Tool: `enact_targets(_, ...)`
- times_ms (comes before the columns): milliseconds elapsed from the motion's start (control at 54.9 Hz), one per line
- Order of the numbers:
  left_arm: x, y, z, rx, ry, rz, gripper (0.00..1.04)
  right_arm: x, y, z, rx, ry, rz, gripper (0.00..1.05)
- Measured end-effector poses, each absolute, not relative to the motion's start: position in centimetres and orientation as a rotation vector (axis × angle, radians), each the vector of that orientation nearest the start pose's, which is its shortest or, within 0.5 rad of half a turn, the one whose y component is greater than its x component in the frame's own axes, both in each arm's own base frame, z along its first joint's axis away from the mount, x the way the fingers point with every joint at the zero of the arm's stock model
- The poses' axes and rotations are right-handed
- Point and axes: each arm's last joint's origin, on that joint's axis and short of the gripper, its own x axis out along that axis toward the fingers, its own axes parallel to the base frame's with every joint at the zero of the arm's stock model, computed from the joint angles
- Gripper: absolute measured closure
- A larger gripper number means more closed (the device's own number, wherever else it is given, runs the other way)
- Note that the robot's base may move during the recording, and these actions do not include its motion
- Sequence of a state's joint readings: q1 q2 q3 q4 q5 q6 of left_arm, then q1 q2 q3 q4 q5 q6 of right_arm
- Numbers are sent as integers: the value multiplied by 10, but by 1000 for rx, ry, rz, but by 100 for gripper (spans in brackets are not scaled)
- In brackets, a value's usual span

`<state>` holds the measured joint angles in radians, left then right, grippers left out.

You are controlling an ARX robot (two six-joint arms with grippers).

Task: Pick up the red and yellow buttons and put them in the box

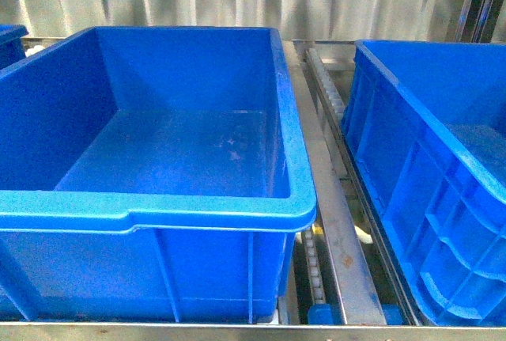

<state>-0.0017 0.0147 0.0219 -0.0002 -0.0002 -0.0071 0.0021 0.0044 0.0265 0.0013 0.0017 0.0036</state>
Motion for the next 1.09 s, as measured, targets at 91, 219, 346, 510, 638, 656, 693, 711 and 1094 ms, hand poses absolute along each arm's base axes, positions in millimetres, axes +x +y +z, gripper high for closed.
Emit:
enact_targets(91, 97, 0, 170, -7, -7, -2, 8, 96, 0, 172, 4, -23, 0, 6)
enact_targets(219, 97, 0, 170, -7, -7, -1, 8, 96, 0, 172, 4, -23, 0, 6)
enact_targets(346, 97, 0, 170, -7, -7, -2, 8, 96, 0, 172, 4, -23, 0, 6)
enact_targets(510, 97, 0, 170, -7, -7, -5, 8, 96, 0, 172, 4, -22, -5, 6)
enact_targets(638, 97, 0, 170, -7, -7, -3, 8, 96, 0, 172, 4, -22, -3, 6)
enact_targets(656, 97, 0, 170, -7, -7, -3, 8, 96, 0, 172, 4, -22, -4, 6)
enact_targets(693, 97, 0, 170, -7, -7, -2, 8, 96, 0, 172, 4, -22, -3, 6)
enact_targets(711, 97, 0, 170, -7, -7, -2, 8, 96, 0, 172, 4, -22, -3, 6)
enact_targets(1094, 97, 0, 170, -7, -6, -1, 8, 96, 0, 172, 4, -22, 0, 6)
